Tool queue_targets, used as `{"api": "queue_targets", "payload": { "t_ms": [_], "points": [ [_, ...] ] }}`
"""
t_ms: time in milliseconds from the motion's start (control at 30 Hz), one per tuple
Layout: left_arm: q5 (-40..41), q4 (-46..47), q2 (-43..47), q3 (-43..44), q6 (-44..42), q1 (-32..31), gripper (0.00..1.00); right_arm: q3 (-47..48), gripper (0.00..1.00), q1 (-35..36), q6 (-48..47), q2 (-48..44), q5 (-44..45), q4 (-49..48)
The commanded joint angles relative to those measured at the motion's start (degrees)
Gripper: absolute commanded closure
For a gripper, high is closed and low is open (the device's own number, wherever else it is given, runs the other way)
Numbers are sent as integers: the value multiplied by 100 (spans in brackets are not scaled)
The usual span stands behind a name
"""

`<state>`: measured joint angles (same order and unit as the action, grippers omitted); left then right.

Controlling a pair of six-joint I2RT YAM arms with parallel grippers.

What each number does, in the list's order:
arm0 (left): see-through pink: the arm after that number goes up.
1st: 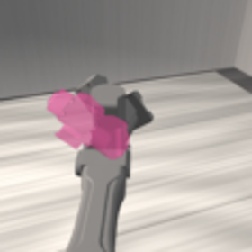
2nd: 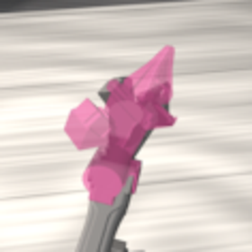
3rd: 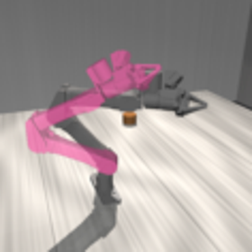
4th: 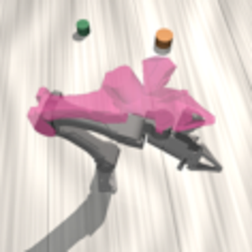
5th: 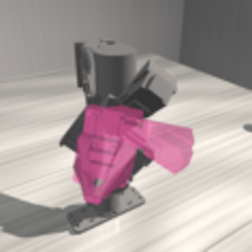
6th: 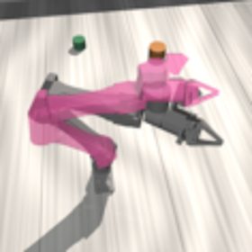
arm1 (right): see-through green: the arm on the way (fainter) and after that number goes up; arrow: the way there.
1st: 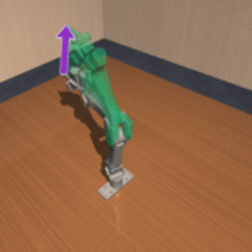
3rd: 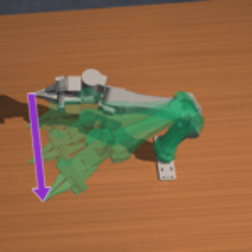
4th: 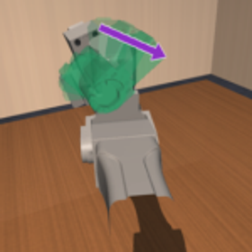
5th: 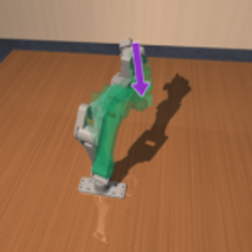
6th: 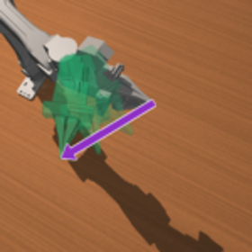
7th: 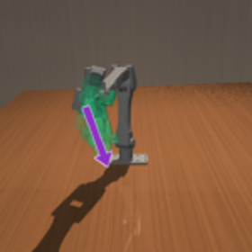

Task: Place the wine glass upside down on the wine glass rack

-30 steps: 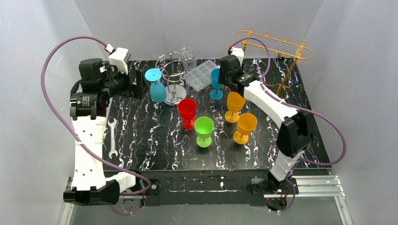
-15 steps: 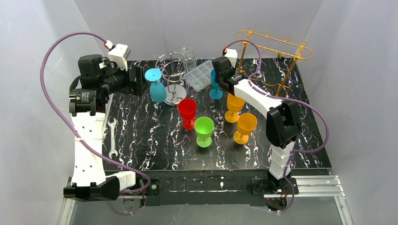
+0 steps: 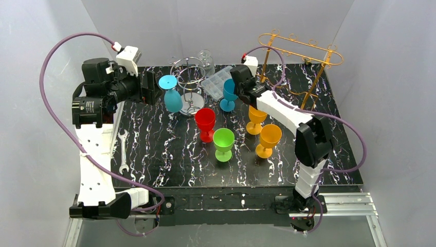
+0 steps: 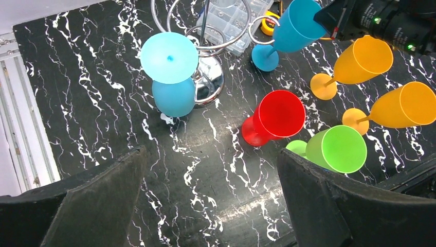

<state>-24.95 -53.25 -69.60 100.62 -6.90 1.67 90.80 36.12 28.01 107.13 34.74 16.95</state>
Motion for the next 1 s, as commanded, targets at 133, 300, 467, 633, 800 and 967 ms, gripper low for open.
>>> {"api": "queue_targets", "payload": {
  "t_ms": [133,300,467,633,800,967],
  "points": [
    [-317,-154,87,326,111,19,2,-231,99,102,-100,-1303,73,-313],
    [-667,-174,38,418,250,17,2,-392,99,204,-310,-1975,-66,-332],
    [-1054,-180,-168,660,469,16,2,-618,99,291,-520,-2658,-424,-477],
    [-1738,-171,-427,987,960,-27,2,-608,99,434,-769,-3161,-1050,-742],
    [-2038,-148,-648,1238,1166,-435,2,-616,99,591,-805,-3582,-1717,-1081],
    [-2071,-148,-799,1251,1202,-963,2,-634,99,677,-630,-3892,-2094,-1638]
  ]
}}
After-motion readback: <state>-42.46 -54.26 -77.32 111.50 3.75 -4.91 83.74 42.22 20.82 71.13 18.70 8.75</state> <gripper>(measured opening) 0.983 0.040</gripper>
